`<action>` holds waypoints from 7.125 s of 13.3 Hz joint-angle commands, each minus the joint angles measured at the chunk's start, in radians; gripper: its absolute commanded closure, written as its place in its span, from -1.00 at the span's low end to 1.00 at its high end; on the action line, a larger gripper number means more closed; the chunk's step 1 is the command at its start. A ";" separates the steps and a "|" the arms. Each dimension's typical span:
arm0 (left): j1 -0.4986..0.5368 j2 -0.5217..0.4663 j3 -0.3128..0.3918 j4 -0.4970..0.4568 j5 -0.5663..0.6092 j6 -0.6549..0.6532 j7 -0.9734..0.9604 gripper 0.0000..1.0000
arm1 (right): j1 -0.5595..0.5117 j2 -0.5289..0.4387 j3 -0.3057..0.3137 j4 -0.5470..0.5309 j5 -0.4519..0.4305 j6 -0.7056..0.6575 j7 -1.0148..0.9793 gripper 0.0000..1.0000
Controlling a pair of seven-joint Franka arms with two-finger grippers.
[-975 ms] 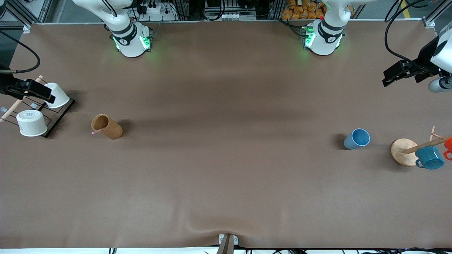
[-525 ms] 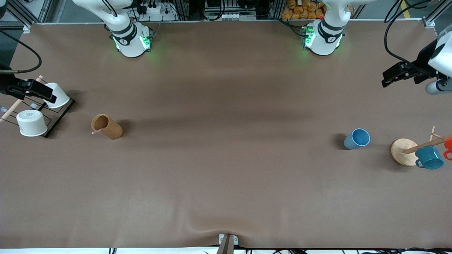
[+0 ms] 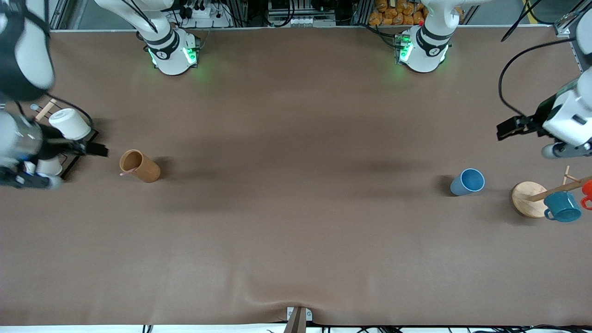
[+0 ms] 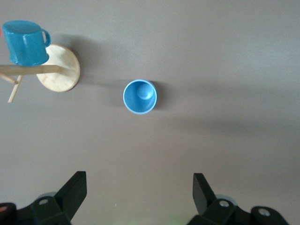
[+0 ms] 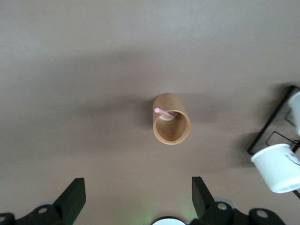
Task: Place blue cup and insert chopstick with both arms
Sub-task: 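Reach the right gripper to the pink chopstick while the left gripper approaches the cup, then grasp the chopstick with the right gripper while the left gripper grasps the cup, then lift the chopstick out with the right gripper while the left gripper carries the cup, then set the blue cup down mid-table and open the left gripper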
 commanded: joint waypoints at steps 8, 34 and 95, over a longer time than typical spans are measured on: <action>0.110 0.031 -0.004 -0.357 0.020 0.509 0.152 -1.00 | -0.031 0.238 -0.004 0.052 0.001 -0.003 -0.011 -0.17; 0.159 0.256 -0.046 -0.361 0.018 0.698 0.192 1.00 | -0.017 0.278 -0.001 0.313 0.001 -0.271 -0.012 1.00; 0.096 0.203 -0.546 0.192 0.123 0.138 -0.707 -1.00 | 0.460 -0.061 0.019 -0.383 0.728 0.534 1.066 1.00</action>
